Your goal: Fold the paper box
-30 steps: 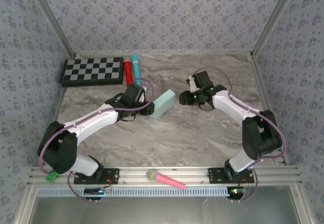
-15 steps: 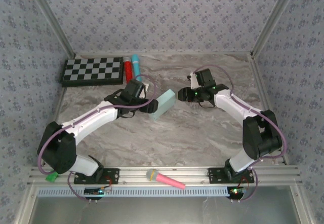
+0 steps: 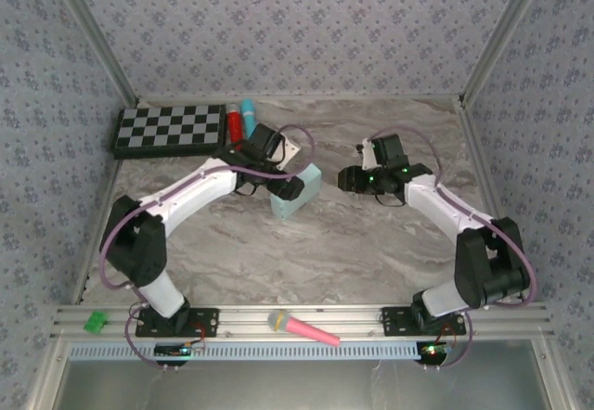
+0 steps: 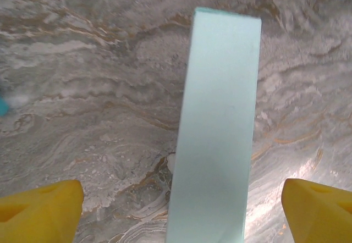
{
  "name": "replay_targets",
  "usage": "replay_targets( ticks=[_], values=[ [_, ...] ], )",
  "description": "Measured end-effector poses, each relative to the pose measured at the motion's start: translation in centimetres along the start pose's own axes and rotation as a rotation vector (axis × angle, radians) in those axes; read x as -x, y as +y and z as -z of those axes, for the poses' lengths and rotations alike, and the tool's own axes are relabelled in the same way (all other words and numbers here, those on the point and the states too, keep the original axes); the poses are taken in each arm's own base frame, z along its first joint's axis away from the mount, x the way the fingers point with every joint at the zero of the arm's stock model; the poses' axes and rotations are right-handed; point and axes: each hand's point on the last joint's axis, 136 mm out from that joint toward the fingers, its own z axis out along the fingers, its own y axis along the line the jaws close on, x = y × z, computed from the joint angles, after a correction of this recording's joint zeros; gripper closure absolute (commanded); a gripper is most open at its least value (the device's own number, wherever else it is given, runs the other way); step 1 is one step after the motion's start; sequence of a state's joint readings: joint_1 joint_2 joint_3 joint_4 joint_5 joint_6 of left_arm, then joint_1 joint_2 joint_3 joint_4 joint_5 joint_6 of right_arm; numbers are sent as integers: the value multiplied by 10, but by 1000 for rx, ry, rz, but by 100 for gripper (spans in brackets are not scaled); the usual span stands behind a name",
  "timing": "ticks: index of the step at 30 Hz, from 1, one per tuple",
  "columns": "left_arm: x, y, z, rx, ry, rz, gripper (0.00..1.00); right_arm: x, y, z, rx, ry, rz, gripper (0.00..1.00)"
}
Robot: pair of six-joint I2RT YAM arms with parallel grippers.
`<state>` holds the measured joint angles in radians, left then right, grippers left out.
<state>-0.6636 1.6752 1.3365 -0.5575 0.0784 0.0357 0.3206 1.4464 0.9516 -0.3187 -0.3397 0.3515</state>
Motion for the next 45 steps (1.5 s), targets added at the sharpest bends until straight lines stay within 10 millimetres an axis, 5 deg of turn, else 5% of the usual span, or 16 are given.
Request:
replay_targets(
  ticks=[9,20,30,45],
  values=[
    [-5,-12,-26,-54,97,-73,22,-33,-31,5,-55,32,-68,51],
    [-11,-20,-47,-16,161,-162,37,-38,-41,14,-70,11,-105,51],
    [-12,-13,-48,57,173,-206,52,-45,-51,14,-85,18,-128,51],
    [0,12,-38,340,172,-390,55,-44,-56,16,-92,12,-140,51]
  ],
)
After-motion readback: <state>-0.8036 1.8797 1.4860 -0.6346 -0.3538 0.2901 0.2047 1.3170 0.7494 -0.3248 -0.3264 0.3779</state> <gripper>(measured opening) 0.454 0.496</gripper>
